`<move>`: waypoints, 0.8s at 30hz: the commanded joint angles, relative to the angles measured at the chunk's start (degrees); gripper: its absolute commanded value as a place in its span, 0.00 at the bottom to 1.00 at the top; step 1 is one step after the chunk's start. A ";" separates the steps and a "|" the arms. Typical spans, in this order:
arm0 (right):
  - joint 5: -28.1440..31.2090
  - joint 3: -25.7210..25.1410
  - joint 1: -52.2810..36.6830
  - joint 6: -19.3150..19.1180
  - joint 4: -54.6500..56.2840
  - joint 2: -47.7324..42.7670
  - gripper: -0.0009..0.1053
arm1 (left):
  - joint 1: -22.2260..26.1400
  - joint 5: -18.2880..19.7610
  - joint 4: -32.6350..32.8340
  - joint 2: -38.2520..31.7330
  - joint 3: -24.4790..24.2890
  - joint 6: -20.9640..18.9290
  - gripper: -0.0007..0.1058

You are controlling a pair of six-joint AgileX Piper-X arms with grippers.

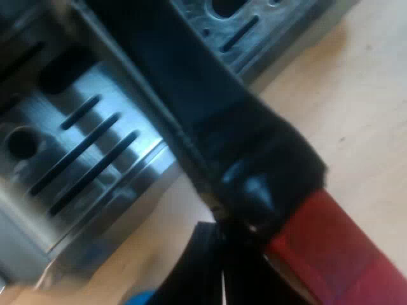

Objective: Put the handle in the coffee machine

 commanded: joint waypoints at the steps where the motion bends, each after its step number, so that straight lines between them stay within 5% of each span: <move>1: -0.28 -0.24 -0.01 -0.12 2.61 -2.38 0.66 | -4.13 8.93 -8.66 -0.68 -0.56 -0.49 0.01; 7: -0.28 -0.24 -0.01 -0.12 5.04 -4.78 0.66 | -4.78 10.06 -13.84 -0.68 -0.56 -0.49 0.01; 16: -10.16 -0.24 -0.12 -0.90 5.37 -5.19 0.66 | -0.34 7.26 1.12 -4.26 -0.56 0.17 0.01; 17: -11.24 -0.24 -0.12 -0.90 5.37 -5.19 0.66 | 1.18 7.71 3.77 -5.87 -0.56 4.26 0.04; 19: -11.89 -0.24 -0.12 -0.90 5.37 -5.19 0.66 | 2.99 7.89 6.78 -8.17 -0.56 8.61 0.22; 20: -11.89 -0.24 -0.12 -0.90 5.37 -5.19 0.66 | 3.58 7.89 7.41 -8.97 -0.56 8.85 0.29; 22: -13.21 -0.24 -0.12 -1.19 5.37 -5.19 0.66 | 5.13 7.89 9.20 -11.25 -0.56 8.85 0.61; 24: -14.64 -0.24 -0.12 -1.69 5.37 -5.19 0.66 | 6.60 7.89 9.52 -13.31 -0.56 9.03 0.76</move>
